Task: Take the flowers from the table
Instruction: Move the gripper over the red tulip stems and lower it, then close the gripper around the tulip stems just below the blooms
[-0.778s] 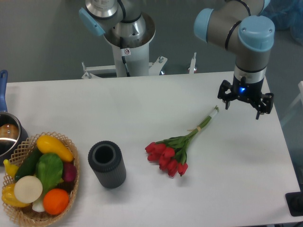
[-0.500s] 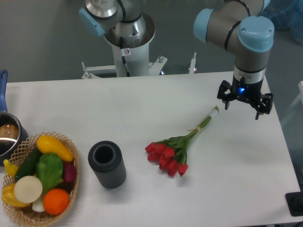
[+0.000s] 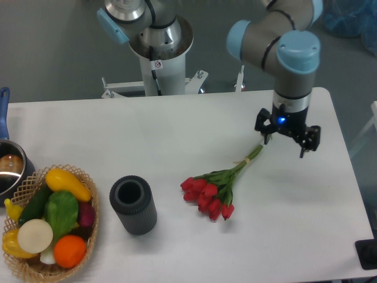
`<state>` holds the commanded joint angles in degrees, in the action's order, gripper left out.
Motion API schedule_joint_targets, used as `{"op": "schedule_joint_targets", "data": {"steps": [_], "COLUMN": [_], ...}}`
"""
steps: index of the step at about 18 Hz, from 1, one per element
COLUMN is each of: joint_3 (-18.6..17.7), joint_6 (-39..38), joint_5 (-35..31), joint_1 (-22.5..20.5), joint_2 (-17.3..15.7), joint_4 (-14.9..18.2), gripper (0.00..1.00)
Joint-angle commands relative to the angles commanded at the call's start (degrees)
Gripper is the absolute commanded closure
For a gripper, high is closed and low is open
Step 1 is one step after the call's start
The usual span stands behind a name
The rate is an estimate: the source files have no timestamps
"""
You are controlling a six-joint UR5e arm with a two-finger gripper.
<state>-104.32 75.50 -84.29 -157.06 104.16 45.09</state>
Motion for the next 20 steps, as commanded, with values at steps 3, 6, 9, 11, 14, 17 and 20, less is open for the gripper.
{"op": "schedule_joint_targets", "data": {"steps": [3, 6, 9, 11, 14, 17, 20], "joint_3": [-2.37, -3.35, -3.7, -3.7, -3.35, -2.99, -2.99], "joint_6": [0.0, 0.0, -1.48, -4.38, -4.83, -4.75, -4.83], "joint_5": [-1.4, -1.32, -1.93, -2.72, -2.9, -2.9, -2.81], "joint_1": [1.41, 2.89, 6.4, 7.03, 7.21, 7.56, 8.17], "joint_2": [-0.45, -0.01, 4.45, 6.4, 6.67, 7.2, 7.2], "joint_4": [0.88, 0.97, 0.79, 0.7, 0.53, 0.61, 0.7], "gripper": [0.0, 0.0, 0.0, 0.0, 0.0, 0.0, 0.0]}}
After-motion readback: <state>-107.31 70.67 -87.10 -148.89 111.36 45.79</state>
